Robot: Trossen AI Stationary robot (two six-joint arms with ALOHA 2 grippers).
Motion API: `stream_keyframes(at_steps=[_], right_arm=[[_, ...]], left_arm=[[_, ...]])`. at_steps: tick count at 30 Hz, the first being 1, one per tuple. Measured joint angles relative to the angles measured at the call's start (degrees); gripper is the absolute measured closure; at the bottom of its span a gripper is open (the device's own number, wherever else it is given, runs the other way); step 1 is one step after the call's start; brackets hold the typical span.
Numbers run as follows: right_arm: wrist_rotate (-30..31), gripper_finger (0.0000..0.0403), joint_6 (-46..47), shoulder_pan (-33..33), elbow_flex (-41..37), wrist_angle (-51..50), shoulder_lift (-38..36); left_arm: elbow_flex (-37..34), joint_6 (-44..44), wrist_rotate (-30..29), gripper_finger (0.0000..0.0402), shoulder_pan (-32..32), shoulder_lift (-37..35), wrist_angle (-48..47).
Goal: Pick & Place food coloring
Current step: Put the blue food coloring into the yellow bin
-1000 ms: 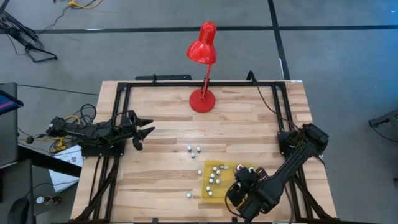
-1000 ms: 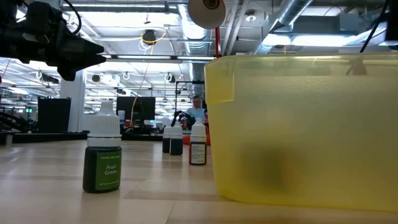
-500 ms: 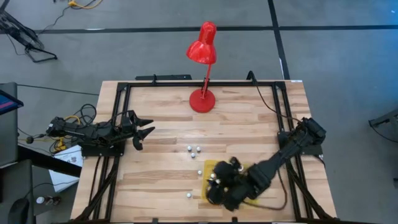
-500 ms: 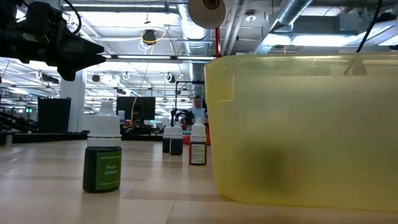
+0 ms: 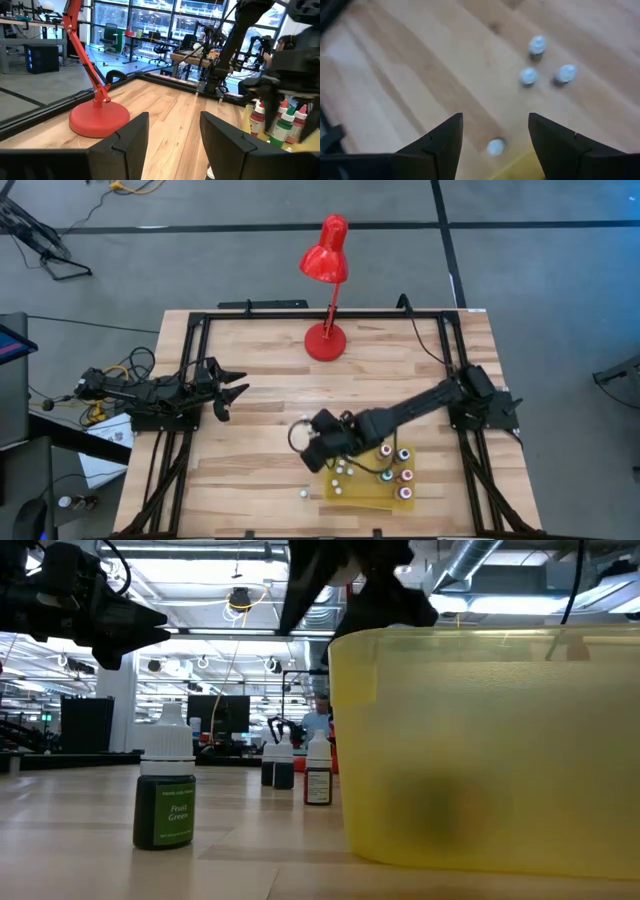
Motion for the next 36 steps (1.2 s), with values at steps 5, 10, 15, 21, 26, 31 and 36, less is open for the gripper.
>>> stream_keyframes(at_steps=[5,10,15,21,26,31,36], right_arm=[[-0.5,0.0194,-2.8,-4.0,0.0,-1.5,0.0],[-0.7,0.0204,-2.4,-6.8,0.0,-4.4,0.0],[-3.0,0.0209,-3.0,-8.3,0.0,-5.7,1.5],[-4.9,0.0205,-5.1,-9.4,0.0,-5.0,3.8],[-5.1,0.0203,-6.8,-10.4,0.1,-3.5,5.2],[-4.9,0.0202,-8.3,-11.6,-0.1,-3.8,6.1],[-4.9,0.0204,-8.4,-11.9,0.0,-2.7,8.0]], left_arm=[[0.0,0.0,0.0,0.0233,0.0,0.0,0.0],[0.0,0.0,0.0,0.0233,0.0,0.0,0.0],[0.0,0.0,0.0,0.0233,0.0,0.0,0.0],[0.0,0.0,0.0,0.0233,0.0,0.0,0.0],[0.0,0.0,0.0,0.0233,0.0,0.0,0.0],[0.0,0.0,0.0,0.0233,0.0,0.0,0.0],[0.0,0.0,0.0,0.0233,0.0,0.0,0.0]])
